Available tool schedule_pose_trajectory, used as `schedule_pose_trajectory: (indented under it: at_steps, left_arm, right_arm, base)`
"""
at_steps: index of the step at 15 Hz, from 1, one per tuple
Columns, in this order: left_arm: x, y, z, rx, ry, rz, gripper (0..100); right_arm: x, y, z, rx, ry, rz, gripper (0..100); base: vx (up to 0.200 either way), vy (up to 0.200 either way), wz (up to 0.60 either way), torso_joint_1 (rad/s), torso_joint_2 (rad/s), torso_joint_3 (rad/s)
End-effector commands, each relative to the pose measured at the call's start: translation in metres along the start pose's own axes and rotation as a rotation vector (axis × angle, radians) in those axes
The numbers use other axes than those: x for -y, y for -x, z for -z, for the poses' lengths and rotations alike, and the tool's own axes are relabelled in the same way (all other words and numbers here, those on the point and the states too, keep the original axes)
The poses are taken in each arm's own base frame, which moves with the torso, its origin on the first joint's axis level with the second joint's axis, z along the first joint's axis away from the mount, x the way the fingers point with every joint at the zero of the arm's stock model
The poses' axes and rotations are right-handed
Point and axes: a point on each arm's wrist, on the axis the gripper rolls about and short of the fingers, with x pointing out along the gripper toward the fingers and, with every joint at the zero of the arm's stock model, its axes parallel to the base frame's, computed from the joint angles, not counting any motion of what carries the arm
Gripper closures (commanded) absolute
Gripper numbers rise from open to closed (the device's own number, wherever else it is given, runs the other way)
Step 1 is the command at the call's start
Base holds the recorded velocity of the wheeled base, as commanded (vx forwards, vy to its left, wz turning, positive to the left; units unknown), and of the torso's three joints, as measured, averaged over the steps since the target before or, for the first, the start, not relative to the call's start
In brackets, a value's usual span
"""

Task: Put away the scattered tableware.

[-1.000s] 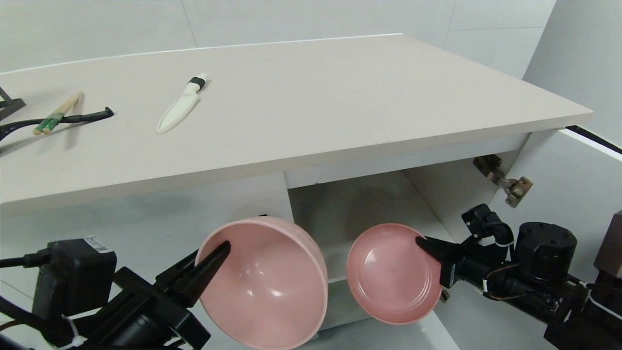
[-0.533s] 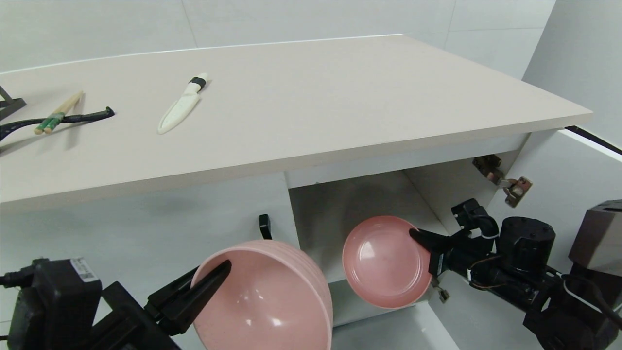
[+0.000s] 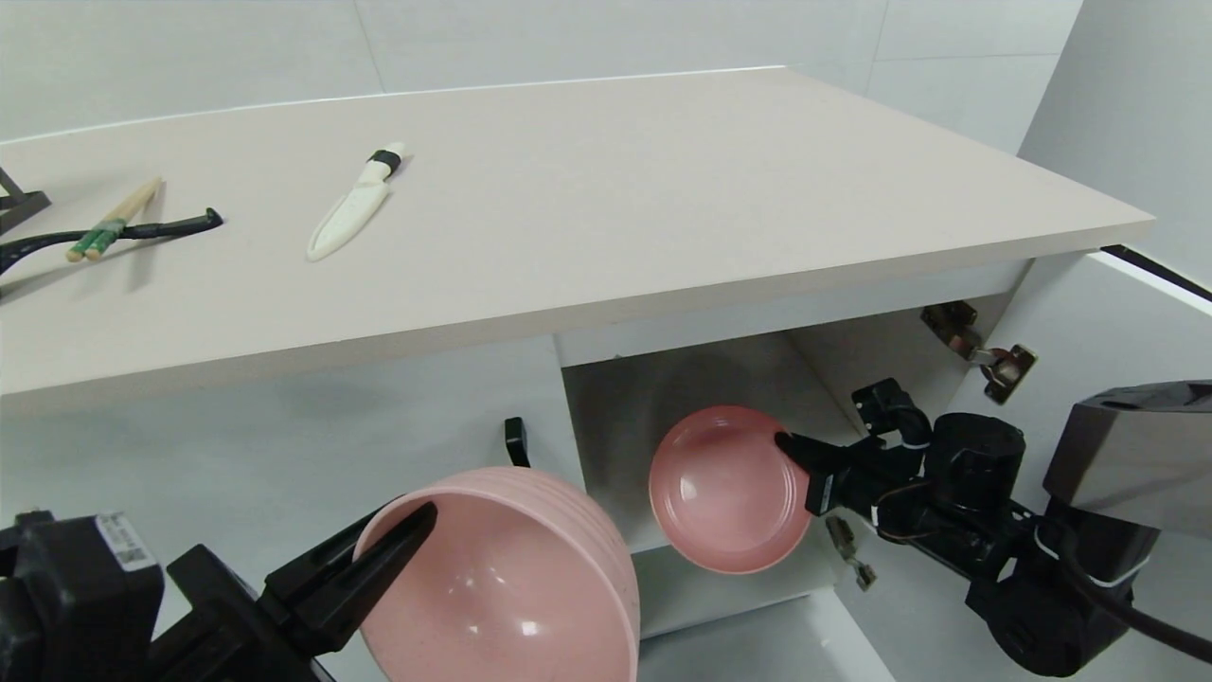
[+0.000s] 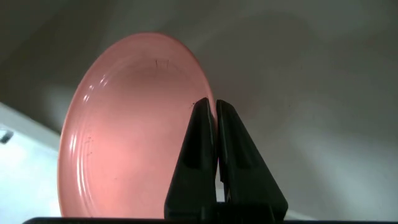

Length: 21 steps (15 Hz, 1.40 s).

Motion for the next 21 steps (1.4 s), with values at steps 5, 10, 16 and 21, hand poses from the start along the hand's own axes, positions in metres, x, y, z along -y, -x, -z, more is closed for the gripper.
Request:
schedule_pose_trajectory:
  at_steps: [5,10,16,21]
  left_arm:
    - [0.0,0.0,0.0,-0.002,-0.001,-0.002,100]
    - [0.0,0.0,0.001,-0.01,-0.003,-0.002,100]
    - [0.0,-0.001,0.002,-0.014,-0.003,-0.002,100]
    - [0.0,-0.001,0.003,-0.022,0.0,-0.001,100]
  right_arm:
    - [0.008,-0.027,0.015,0.015,-0.001,0.016,100]
    - [0.014,-0.043,0.023,0.033,-0.036,0.021,100]
    - [0.025,-0.062,0.032,0.063,-0.032,0.031,100]
    - [0.03,-0.078,0.029,0.119,-0.02,0.026,100]
  base:
    - [0.0,0.0,0.0,0.0,0.0,0.0]
    - [0.0,0.0,0.0,0.0,0.0,0.0]
    - [0.0,0.0,0.0,0.0,0.0,0.0]
    - [0.0,0.0,0.0,0.0,0.0,0.0]
